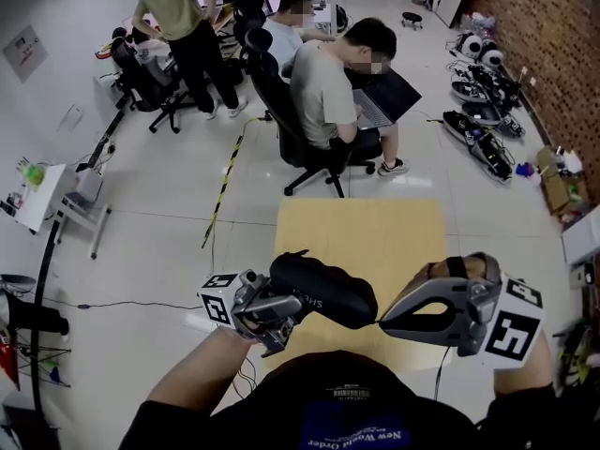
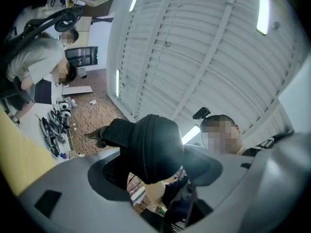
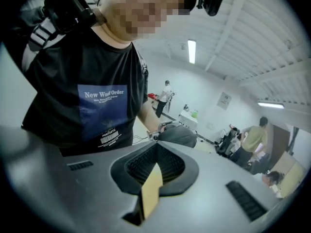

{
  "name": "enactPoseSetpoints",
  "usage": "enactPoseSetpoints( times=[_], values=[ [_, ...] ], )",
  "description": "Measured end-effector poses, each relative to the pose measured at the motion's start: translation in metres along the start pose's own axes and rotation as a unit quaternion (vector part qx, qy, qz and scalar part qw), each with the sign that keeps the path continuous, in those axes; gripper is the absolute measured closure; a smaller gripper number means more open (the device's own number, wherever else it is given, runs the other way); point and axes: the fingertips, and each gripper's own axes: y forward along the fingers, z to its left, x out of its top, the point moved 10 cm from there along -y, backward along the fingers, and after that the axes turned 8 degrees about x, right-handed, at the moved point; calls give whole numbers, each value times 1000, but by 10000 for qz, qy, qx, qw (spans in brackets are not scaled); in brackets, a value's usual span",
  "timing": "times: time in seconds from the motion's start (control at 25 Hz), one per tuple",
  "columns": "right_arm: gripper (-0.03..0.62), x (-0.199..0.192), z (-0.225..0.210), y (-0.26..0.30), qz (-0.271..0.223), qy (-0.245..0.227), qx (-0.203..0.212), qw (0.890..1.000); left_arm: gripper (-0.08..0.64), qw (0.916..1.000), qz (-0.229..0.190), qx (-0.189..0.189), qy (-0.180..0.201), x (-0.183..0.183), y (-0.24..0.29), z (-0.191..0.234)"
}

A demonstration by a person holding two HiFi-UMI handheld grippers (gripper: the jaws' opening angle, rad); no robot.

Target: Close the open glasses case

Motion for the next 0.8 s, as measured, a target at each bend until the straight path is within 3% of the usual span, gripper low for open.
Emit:
enactPoseSetpoints(
  times=[0.16,0.28,0.36,0.44,0.52,0.6,0.72,0.8],
  values=[
    [606,6,-3,-5,355,37,489,9982,258,9980,459,-402,148,-5,1,-4],
    [606,6,-6,-6,234,133,655,9975,259,9960,671,-490,339,-11,3,-12],
    [606,4,-7,-7,39,133,516,9986,277,9976,315,-503,359,-12,5,-15],
    [606,2,-10,-9,-275,187,133,9994,284,9982,-322,-471,186,-8,7,-16],
    [606,0,-10,-7,-540,287,-289,9977,286,9952,-889,-412,29,-3,7,-18],
    [606,-4,-6,5,-502,316,-587,9965,289,9912,-1290,-295,-96,0,6,-16],
    [606,-16,1,31,-220,435,-682,9965,291,9892,-1446,-72,-224,1,0,-9],
    [604,-30,3,42,-321,780,-678,9941,291,9905,-1345,101,-279,-3,-8,-1]
  ],
)
